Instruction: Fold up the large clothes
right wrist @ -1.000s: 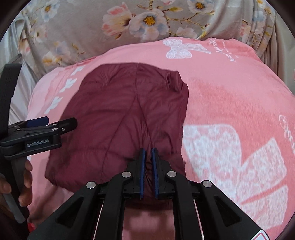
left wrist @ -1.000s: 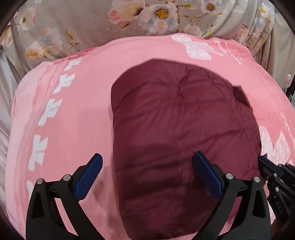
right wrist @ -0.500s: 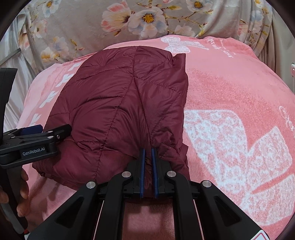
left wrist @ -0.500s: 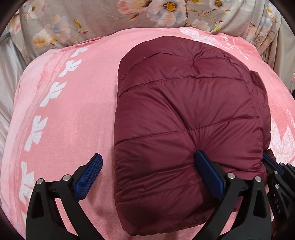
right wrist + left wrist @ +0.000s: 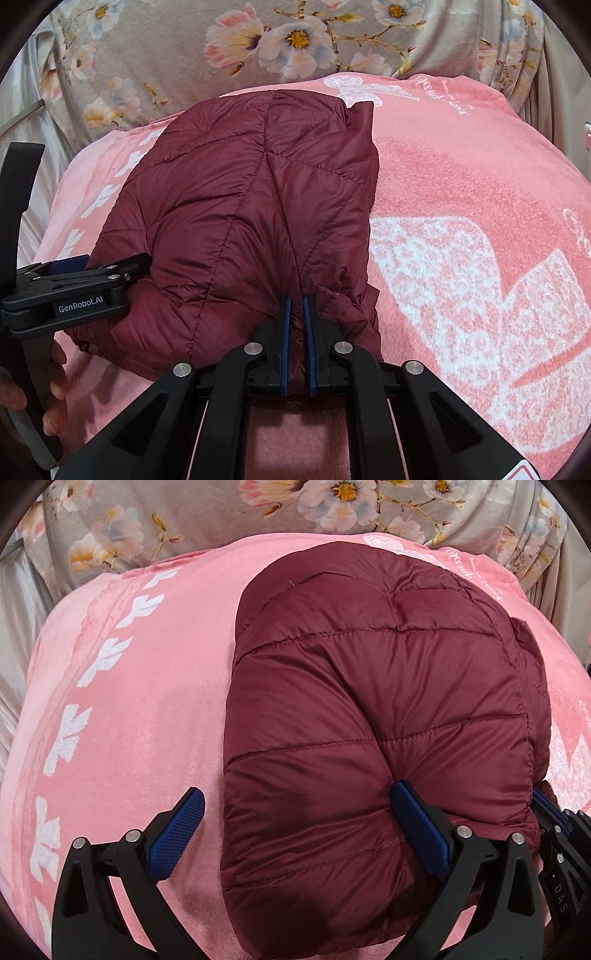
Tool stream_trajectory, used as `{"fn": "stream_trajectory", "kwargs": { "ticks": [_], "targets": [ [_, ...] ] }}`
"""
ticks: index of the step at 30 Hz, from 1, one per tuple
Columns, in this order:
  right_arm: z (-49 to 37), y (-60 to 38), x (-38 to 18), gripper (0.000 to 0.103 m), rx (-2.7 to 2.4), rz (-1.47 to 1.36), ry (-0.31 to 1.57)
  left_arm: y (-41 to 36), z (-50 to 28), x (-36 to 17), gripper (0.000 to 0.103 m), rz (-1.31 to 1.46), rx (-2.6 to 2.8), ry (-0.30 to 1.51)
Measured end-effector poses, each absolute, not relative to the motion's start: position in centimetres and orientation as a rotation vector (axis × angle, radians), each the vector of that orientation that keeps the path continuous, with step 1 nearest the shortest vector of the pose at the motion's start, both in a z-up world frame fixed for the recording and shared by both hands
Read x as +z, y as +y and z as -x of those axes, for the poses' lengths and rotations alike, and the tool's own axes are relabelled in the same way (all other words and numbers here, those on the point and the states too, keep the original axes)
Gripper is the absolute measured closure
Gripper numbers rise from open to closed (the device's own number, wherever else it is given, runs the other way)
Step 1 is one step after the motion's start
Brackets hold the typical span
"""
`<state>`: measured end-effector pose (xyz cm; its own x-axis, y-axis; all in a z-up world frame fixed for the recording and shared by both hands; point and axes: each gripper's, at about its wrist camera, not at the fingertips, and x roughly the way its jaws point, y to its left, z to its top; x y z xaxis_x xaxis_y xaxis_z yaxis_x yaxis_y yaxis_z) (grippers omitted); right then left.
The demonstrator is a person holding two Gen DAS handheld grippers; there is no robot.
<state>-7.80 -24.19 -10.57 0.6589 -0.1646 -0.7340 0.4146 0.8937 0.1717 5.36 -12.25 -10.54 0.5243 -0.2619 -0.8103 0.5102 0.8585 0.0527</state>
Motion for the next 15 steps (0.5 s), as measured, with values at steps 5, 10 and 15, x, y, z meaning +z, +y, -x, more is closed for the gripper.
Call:
{"fn": "stream_trajectory", "kwargs": {
  "ticks": [5, 10, 15],
  "targets": [
    [8.3, -25.9, -9.1, 0.094, -0.288, -0.434, 0.825, -10.3, -6.9, -9.5, 0.005, -0.200, -0.527, 0.996],
    [8.6, -28.8, -6.0, 0.065, -0.275, -0.534, 0.743, -8.9, -8.4, -6.5, 0.005, -0.166, -0.515, 0.937],
    [6.5, -32.0, -5.4, 0.051, -0.297, -0.591, 0.718, -8.8, -12.5, -5.9, 0.005, -0.025, -0.566, 1.018]
  ]
}}
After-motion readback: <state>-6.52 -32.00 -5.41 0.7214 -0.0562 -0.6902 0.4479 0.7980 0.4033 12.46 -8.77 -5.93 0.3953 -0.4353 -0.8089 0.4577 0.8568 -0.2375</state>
